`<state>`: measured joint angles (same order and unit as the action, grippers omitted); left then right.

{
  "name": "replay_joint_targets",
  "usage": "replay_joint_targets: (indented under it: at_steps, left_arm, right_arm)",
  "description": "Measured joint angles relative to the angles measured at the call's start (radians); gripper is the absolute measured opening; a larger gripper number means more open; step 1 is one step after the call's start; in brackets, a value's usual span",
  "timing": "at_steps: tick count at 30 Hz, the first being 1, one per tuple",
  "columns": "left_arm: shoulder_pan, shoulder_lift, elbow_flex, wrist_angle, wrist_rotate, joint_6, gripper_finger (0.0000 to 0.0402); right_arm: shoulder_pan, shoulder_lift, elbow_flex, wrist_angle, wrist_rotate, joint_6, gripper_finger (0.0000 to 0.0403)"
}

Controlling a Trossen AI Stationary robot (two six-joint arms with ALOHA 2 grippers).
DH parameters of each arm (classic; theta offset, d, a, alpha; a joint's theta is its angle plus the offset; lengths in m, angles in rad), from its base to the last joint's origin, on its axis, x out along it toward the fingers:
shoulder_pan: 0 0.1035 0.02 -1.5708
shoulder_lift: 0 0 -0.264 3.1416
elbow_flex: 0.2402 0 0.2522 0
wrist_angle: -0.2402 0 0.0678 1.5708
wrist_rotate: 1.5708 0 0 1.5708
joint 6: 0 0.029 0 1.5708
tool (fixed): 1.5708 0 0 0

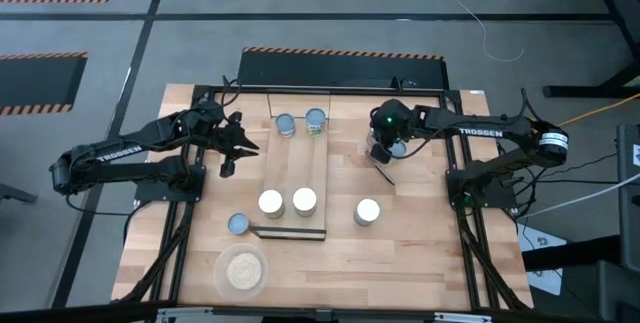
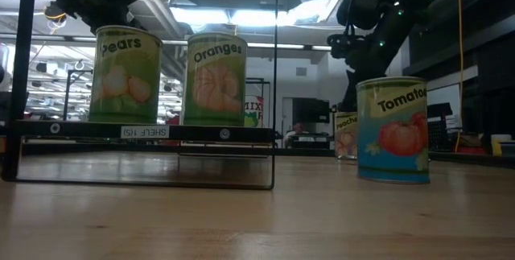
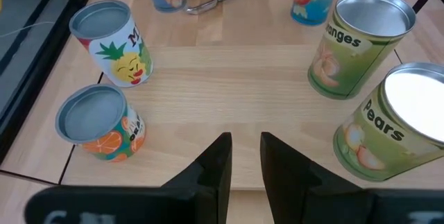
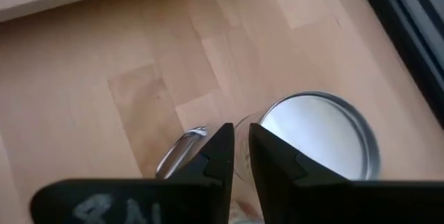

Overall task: Pick and place cans onto a shelf
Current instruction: Put the canned peaches on the shelf

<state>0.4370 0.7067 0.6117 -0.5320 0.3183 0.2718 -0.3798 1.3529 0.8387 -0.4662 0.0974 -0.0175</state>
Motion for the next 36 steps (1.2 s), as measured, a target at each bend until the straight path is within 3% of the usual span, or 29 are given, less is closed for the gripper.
replay_joint_targets:
  at_steps: [22, 36]
  left_arm:
    - [0.000, 0.000, 0.000, 0.000, 0.000, 0.000, 0.0070]
    - [0.000, 0.000, 0.000, 0.000, 0.000, 0.001, 0.0070]
  right_arm:
    - [-0.002, 0.000, 0.000, -0.043, 0.042, 0.013, 0.0052]
    - [-0.001, -0.003, -0.070, 0.061, 0.083, 0.011, 0.0039]
